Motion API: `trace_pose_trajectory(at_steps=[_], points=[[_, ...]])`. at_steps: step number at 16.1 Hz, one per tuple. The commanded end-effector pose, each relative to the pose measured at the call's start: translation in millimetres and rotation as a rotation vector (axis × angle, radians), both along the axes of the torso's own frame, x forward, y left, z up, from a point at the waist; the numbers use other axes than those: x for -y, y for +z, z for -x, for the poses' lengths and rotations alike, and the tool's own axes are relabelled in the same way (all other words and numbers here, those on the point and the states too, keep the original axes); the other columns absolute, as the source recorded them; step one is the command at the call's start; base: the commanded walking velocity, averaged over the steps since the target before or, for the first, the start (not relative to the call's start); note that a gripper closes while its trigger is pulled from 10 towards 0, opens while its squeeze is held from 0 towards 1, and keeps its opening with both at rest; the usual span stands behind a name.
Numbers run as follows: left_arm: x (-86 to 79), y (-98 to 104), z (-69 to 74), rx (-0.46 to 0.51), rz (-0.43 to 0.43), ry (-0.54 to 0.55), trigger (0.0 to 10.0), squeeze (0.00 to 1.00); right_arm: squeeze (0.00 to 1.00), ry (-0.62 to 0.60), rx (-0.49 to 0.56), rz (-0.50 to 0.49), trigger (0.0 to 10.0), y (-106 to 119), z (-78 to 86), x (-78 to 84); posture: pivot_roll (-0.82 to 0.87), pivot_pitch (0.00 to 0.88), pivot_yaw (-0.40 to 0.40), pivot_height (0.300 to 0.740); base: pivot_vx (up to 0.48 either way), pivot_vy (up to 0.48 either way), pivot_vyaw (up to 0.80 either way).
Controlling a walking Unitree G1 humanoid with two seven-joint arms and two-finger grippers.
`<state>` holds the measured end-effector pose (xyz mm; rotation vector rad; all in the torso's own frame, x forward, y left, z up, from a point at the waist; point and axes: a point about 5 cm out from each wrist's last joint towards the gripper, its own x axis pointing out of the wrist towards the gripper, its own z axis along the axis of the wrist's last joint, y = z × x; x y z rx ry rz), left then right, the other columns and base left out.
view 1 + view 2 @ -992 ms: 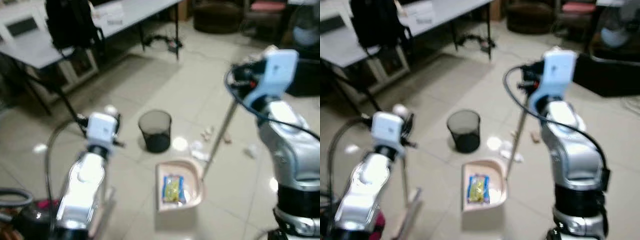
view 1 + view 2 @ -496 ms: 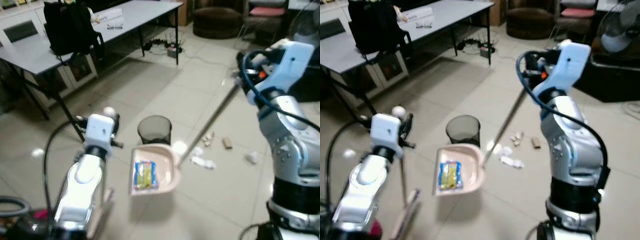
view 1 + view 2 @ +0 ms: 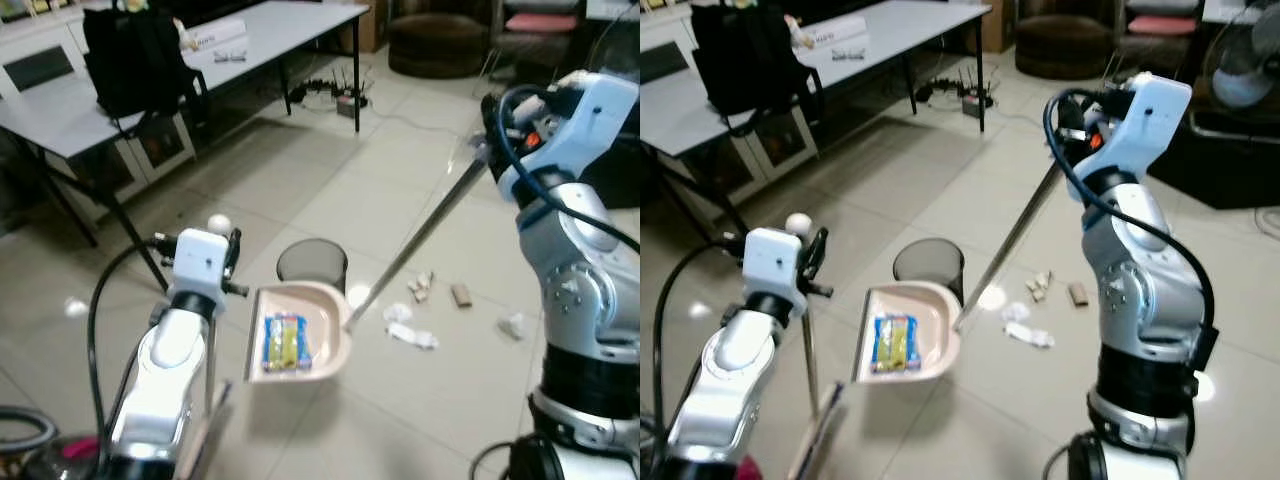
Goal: Sweep floor
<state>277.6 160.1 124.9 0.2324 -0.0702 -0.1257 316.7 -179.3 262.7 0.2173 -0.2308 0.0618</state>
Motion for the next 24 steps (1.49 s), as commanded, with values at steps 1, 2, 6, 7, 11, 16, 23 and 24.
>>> trace_pose_trajectory(at_steps=[1,2,6,7,11,16,23,24], points=[[-4.3,7.3,-1.2,0.036,-0.012,0.013,10.0,0.00,0.00,-0.004,0.068,0.011,10.0,13.9,1.5,-1.4,-0.08,0.000,0.086,0.740,0.379,0.000,0.00],[-4.5,6.4,-0.6,0.034,-0.010,0.016,10.0,0.00,0.00,0.001,0.072,0.019,10.0,15.1,1.1,-2.5,-0.08,0.000,0.083,0.740,0.386,0.000,0.00],[-5.7,5.9,0.9,0.035,-0.006,0.025,10.0,0.00,0.00,0.010,0.078,0.019,10.0,17.9,-0.9,-3.7,-0.07,0.000,0.075,0.740,0.427,0.000,0.00],[-5.7,5.7,1.3,0.035,-0.005,0.025,10.0,0.00,0.00,0.011,0.079,0.020,10.0,17.9,-0.9,-3.8,-0.07,0.000,0.076,0.740,0.454,0.000,0.00],[-4.9,5.4,2.3,0.035,-0.007,0.014,10.0,0.00,0.00,0.005,0.081,0.021,10.0,17.8,-0.4,-3.4,-0.07,0.000,0.081,0.740,0.465,0.000,0.00],[-4.4,5.4,2.3,0.034,-0.007,0.008,10.0,0.00,0.00,-0.001,0.080,0.018,10.0,17.5,-0.3,-1.7,-0.08,0.000,0.085,0.740,0.466,0.000,0.00],[-3.5,4.8,2.8,0.030,-0.003,-0.001,10.0,0.00,0.00,-0.007,0.079,0.018,10.0,16.8,-0.4,-1.3,-0.08,0.000,0.087,0.740,0.465,0.000,0.00],[-3.3,4.8,2.8,0.030,-0.003,-0.002,10.0,0.00,0.00,-0.008,0.078,0.017,10.0,16.4,-0.4,-1.2,-0.08,0.000,0.087,0.740,0.465,0.000,0.00]])
